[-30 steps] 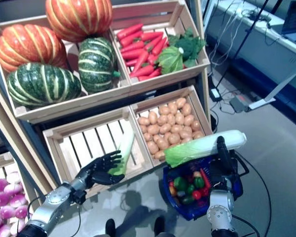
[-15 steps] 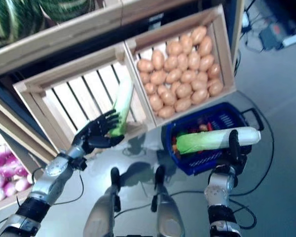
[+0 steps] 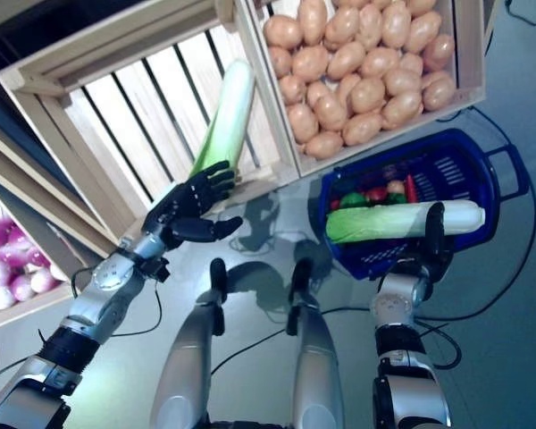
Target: Put vegetables into the basket
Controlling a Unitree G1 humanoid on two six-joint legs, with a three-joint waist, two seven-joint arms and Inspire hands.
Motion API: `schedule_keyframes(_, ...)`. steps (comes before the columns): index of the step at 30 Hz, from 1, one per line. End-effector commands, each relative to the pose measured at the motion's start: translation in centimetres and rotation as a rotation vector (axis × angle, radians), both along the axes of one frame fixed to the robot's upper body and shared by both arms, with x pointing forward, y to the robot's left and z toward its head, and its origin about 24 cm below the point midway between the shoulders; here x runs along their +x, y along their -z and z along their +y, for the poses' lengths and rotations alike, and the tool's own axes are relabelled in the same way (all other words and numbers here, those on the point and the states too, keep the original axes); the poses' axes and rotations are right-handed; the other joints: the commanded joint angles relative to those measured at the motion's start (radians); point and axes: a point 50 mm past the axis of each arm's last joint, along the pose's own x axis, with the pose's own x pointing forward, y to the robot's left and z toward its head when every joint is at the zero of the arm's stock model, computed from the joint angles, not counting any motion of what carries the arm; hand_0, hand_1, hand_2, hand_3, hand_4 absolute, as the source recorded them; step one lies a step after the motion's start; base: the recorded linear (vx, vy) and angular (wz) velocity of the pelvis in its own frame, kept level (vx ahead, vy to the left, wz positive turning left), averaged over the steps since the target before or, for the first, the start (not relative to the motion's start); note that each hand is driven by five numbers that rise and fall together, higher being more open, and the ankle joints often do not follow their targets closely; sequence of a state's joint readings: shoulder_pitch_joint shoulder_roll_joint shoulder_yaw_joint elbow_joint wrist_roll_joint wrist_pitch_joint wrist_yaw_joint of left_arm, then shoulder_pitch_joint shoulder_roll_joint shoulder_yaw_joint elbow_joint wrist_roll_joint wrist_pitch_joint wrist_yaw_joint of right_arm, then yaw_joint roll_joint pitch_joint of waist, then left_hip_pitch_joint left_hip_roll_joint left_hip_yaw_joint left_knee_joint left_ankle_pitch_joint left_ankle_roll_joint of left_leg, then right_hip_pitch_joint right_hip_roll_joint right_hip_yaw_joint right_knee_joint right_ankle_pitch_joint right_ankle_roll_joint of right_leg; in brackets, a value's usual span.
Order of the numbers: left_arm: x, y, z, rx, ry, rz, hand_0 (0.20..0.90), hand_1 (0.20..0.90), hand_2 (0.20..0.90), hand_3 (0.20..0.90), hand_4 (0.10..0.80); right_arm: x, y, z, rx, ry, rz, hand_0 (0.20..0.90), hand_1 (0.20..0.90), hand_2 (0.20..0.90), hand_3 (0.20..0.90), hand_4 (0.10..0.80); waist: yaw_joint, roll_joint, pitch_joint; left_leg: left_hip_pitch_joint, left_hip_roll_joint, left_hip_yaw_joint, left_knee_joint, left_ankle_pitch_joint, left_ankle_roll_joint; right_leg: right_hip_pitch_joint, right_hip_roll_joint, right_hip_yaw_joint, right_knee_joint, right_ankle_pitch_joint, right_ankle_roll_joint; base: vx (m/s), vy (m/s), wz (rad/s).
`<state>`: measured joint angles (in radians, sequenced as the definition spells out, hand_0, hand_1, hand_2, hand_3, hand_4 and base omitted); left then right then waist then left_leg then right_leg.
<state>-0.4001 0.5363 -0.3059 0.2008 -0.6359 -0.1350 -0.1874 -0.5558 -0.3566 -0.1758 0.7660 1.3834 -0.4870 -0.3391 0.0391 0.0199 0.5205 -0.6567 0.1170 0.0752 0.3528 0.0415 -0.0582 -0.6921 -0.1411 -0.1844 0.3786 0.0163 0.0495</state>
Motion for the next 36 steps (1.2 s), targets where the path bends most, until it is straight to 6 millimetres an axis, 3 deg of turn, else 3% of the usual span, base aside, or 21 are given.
schedule_keyframes(1, -0.7, -7.1, -0.8, -0.085, 0.106, -0.317, 0.900, 0.900, 0.900, 0.900, 0.800, -2.0, -6.0, -5.7, -0.165, 0.264, -0.149, 0.300, 0.300, 0.300, 0.300, 0.400, 0.002, 0.031, 0.000, -0.087, -0.031, -0.033, 0.130, -0.080, -0.023, 0.025, -0.013, -0.039, 0.116, -0.093, -0.001, -0.067, -0.105, 0.06)
schedule_keyframes(7, -0.7, -7.8, -1.4, -0.064, 0.154, -0.316, 0.900, 0.900, 0.900, 0.900, 0.800, -2.7, -8.1, -7.6, -0.166, 0.409, -0.111, 0.300, 0.300, 0.300, 0.300, 0.400, 0.010, 0.041, 0.000, -0.193, -0.028, -0.043, 0.219, -0.109, -0.010, -0.101, -0.044, -0.035, 0.226, -0.111, 0.003, -0.015, -0.077, 0.07)
schedule_keyframes(12, -1.1, -7.9, -1.8, -0.057, 0.187, -0.319, 0.900, 0.900, 0.900, 0.900, 0.800, -3.0, -10.2, -8.1, -0.176, 0.462, -0.115, 0.300, 0.300, 0.300, 0.300, 0.400, 0.012, 0.048, 0.000, -0.281, -0.040, -0.050, 0.279, -0.131, 0.011, -0.212, -0.059, -0.014, 0.318, -0.124, 0.004, 0.008, -0.044, 0.02)
schedule_keyframes(20, -1.6, -8.4, -1.9, -0.065, 0.196, -0.337, 0.900, 0.900, 0.900, 0.900, 0.800, -3.1, -11.8, -8.1, -0.234, 0.464, -0.082, 0.300, 0.300, 0.300, 0.300, 0.400, 0.013, 0.062, 0.000, -0.393, -0.050, -0.056, 0.387, -0.167, 0.037, -0.334, -0.071, 0.002, 0.450, -0.148, 0.002, 0.022, 0.012, 0.04)
schedule_keyframes(30, -1.9, -8.9, -1.4, -0.077, 0.204, -0.366, 0.900, 0.900, 0.900, 0.900, 0.800, -1.8, -12.9, -7.6, -0.290, 0.405, -0.016, 0.300, 0.300, 0.300, 0.300, 0.400, 0.028, 0.072, 0.000, -0.453, -0.064, -0.075, 0.433, -0.181, 0.029, -0.396, -0.079, 0.020, 0.514, -0.157, 0.017, 0.027, 0.013, 0.00)
schedule_keyframes(31, -1.9, -9.2, -1.4, -0.078, 0.207, -0.376, 0.900, 0.900, 0.900, 0.900, 0.800, -1.7, -13.0, -7.5, -0.283, 0.403, -0.010, 0.589, 0.589, 0.589, 0.589, 0.593, 0.031, 0.072, 0.000, -0.476, -0.061, -0.071, 0.430, -0.158, 0.034, -0.419, -0.083, 0.012, 0.512, -0.138, 0.008, -0.012, 0.031, -0.02)
schedule_keyframes(32, -1.9, -9.2, -1.5, -0.082, 0.209, -0.380, 0.900, 0.900, 0.900, 0.900, 0.800, -1.6, -12.8, -7.4, -0.279, 0.399, 0.009, 0.900, 0.900, 0.900, 0.900, 0.800, 0.032, 0.071, 0.000, -0.468, -0.062, -0.075, 0.441, -0.176, 0.029, -0.411, -0.085, 0.016, 0.522, -0.152, 0.015, -0.006, 0.036, -0.04)
schedule_keyframes(34, -1.9, -9.4, -1.5, -0.087, 0.207, -0.401, 0.900, 0.900, 0.900, 0.900, 0.800, -1.3, -12.8, -7.4, -0.291, 0.389, 0.031, 0.900, 0.900, 0.900, 0.900, 0.800, 0.033, 0.071, 0.000, -0.486, -0.060, -0.071, 0.442, -0.163, 0.032, -0.429, -0.088, 0.007, 0.521, -0.138, 0.009, 0.000, 0.059, -0.04)
schedule_keyframes(36, -2.0, -9.5, -1.6, -0.104, 0.207, -0.413, 0.900, 0.900, 0.900, 0.900, 0.800, -1.3, -12.5, -7.4, -0.282, 0.409, 0.060, 0.900, 0.900, 0.900, 0.900, 0.800, 0.035, 0.072, 0.000, -0.468, -0.059, -0.074, 0.450, -0.188, 0.025, -0.410, -0.089, 0.013, 0.525, -0.156, 0.019, 0.012, 0.064, -0.02)
